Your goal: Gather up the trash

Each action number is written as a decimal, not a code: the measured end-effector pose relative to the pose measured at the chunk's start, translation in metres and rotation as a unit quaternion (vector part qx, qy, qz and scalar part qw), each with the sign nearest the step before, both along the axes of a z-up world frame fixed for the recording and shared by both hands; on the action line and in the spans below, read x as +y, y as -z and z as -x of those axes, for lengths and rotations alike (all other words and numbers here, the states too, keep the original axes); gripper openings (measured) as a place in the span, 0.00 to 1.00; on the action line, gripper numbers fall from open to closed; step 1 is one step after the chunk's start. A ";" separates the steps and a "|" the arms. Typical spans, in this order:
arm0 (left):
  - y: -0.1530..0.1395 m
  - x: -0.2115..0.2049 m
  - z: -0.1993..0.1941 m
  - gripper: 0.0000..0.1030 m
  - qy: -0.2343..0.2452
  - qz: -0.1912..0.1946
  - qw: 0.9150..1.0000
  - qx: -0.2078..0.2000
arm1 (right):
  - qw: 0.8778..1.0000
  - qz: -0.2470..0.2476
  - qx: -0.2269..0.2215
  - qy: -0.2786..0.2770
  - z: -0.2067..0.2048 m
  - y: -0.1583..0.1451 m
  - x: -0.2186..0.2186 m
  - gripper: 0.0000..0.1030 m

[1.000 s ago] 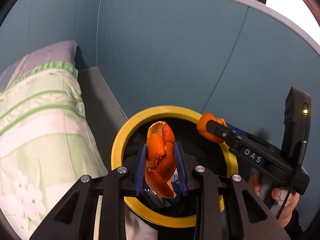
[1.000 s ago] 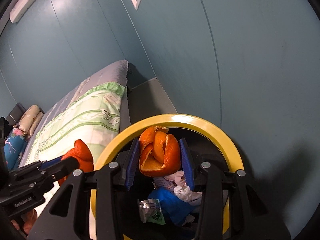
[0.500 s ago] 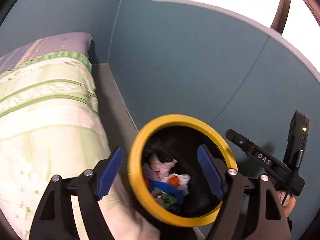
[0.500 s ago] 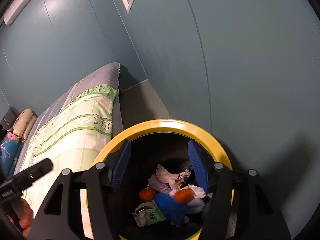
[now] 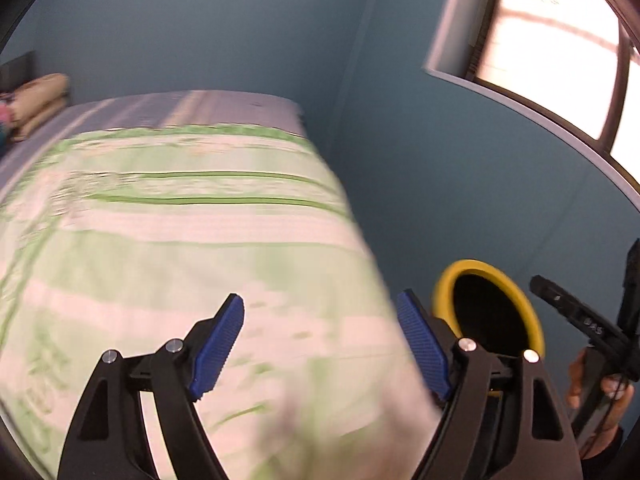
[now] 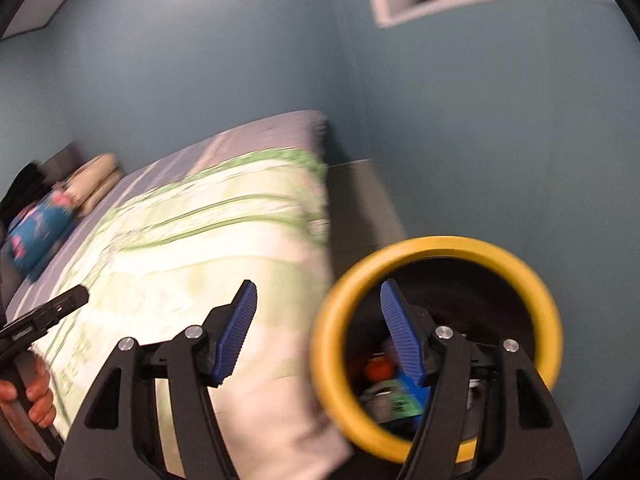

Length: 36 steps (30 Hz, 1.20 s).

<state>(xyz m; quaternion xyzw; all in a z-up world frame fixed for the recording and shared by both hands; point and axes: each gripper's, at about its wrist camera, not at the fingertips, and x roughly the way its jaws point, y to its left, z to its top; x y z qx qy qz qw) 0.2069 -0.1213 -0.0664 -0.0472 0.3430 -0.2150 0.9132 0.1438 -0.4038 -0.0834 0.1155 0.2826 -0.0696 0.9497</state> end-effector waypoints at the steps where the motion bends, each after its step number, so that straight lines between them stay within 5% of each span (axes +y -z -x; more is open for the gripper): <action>1: 0.000 0.013 0.000 0.77 -0.012 -0.002 1.000 -0.003 | 1.000 0.007 0.000 -0.015 -0.002 -0.002 0.017 0.61; 7: -0.033 0.091 0.053 0.92 -0.094 0.011 0.993 -0.074 | 0.994 0.080 -0.055 -0.041 0.008 -0.027 0.105 0.85; 10: -0.050 0.108 0.080 0.92 -0.115 0.004 0.986 -0.120 | 0.990 0.096 -0.093 -0.036 0.021 -0.042 0.135 0.92; 14: -0.071 0.127 0.110 0.92 -0.151 -0.009 0.974 -0.171 | 0.981 0.128 -0.142 0.017 0.040 -0.058 0.160 0.92; 18: -0.084 0.132 0.137 0.92 -0.164 0.001 0.966 -0.201 | 0.977 0.109 -0.178 0.036 0.064 -0.066 0.163 0.92; 36: -0.087 0.131 0.180 0.92 -0.186 0.028 0.957 -0.221 | 0.983 0.103 -0.154 0.010 0.082 -0.049 0.187 0.92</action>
